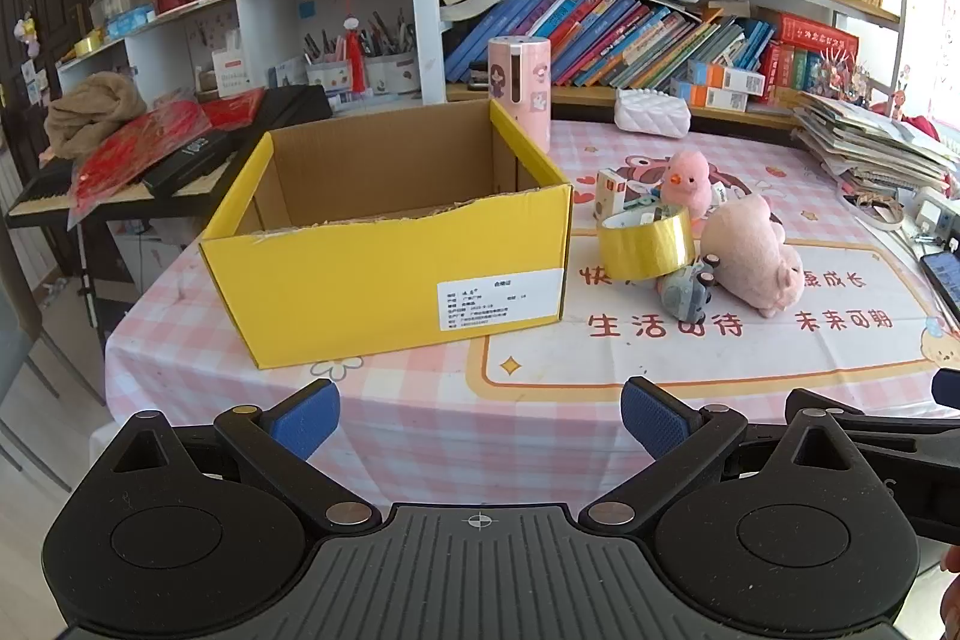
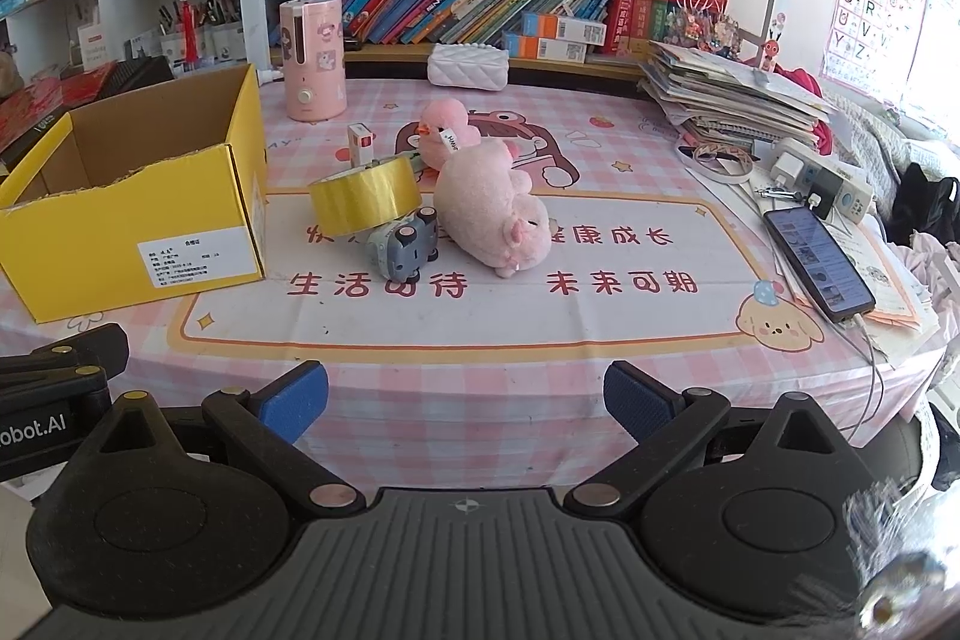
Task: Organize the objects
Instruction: 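Move both tools toward the plush pig and toy car on the table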
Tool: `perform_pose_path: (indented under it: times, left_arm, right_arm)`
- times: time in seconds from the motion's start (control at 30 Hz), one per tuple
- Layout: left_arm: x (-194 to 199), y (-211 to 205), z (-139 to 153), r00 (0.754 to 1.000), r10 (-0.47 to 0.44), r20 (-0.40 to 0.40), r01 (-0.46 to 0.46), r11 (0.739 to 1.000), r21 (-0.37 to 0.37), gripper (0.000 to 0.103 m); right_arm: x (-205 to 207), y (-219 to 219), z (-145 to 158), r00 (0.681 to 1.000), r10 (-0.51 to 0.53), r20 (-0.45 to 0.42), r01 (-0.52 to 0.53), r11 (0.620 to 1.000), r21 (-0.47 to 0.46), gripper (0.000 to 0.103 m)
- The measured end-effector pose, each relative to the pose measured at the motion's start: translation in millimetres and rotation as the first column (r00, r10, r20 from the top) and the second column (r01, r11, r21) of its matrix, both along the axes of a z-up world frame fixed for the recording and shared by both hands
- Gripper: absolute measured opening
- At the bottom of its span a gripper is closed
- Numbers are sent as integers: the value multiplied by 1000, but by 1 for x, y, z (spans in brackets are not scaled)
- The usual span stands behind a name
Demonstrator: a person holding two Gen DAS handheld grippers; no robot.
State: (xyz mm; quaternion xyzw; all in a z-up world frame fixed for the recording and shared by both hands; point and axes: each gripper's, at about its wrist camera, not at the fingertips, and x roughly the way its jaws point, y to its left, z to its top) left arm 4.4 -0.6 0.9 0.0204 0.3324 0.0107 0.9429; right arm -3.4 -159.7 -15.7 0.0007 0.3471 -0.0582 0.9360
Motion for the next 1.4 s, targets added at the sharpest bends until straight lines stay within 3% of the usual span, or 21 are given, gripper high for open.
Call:
perform_pose_path:
  times: [1.4]
  left_arm:
    - [4, 7, -3, 1000, -19, 20, 19, 1000, 7, 101]
  right_arm:
    - [3, 5, -4, 1000, 15, 3, -15, 999, -41, 101]
